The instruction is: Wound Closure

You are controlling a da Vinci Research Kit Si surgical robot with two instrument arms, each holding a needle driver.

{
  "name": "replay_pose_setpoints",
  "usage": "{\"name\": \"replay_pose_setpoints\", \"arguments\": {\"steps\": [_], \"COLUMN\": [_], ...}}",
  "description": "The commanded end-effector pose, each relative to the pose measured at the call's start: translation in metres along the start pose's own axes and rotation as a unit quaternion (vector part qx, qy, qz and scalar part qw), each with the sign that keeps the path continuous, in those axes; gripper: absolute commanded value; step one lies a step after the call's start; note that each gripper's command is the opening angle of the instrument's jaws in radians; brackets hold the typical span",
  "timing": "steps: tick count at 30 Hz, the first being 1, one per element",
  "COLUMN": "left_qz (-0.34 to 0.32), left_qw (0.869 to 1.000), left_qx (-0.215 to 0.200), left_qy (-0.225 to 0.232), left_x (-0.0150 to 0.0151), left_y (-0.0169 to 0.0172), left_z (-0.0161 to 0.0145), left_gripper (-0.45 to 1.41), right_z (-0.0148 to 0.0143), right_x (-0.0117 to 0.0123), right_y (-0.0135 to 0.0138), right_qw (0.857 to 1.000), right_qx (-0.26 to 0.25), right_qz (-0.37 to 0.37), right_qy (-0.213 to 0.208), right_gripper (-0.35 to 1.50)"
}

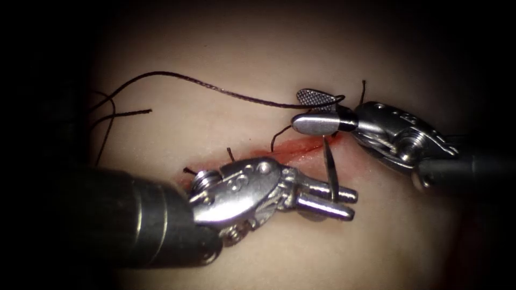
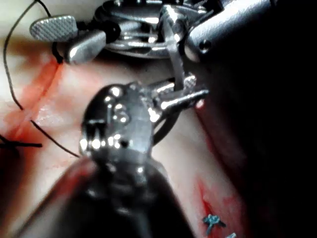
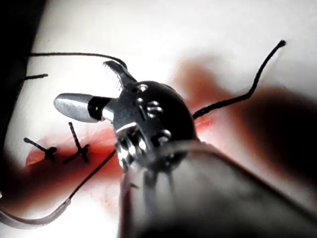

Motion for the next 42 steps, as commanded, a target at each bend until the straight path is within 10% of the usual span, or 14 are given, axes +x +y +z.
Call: {"name": "replay_pose_setpoints", "arguments": {"steps": [1,6,8,19,26,32,42], "left_qz": [-0.035,-0.203,-0.22,-0.206,-0.218,-0.176,-0.078], "left_qw": [0.999,0.968,0.96,0.962,0.959,0.969,0.972], "left_qx": [0.003,-0.022,-0.016,-0.011,-0.018,-0.009,0.059], "left_qy": [0.017,0.147,0.17,0.181,0.18,0.176,0.213], "left_x": [0.0004,0.0065,0.0086,0.011,0.0126,0.0149,0.0212], "left_y": [-0.0002,0.0039,0.0051,0.0061,0.0079,0.0088,0.0095], "left_z": [-0.0002,-0.0046,-0.0067,-0.0077,-0.0065,-0.0095,-0.022], "left_gripper": [-0.45,-0.45,-0.45,-0.45,-0.45,-0.45,-0.45], "right_z": [0.001,0.0013,0.0016,0.0098,0.0104,0.0068,-0.0012], "right_x": [-0.0004,-0.0012,-0.0021,-0.0074,-0.0118,-0.012,-0.0127], "right_y": [-0.0002,-0.0011,-0.0018,-0.0072,-0.011,-0.0133,-0.0123], "right_qw": [1.0,0.998,0.993,0.968,0.909,0.875,0.873], "right_qx": [0.002,0.048,0.098,0.153,0.227,0.313,0.293], "right_qz": [-0.001,-0.002,-0.018,-0.151,-0.252,-0.23,-0.072], "right_qy": [0.0,-0.032,-0.065,-0.131,-0.241,-0.289,-0.384], "right_gripper": [1.3,0.56,-0.35,-0.35,-0.35,-0.35,-0.35]}}
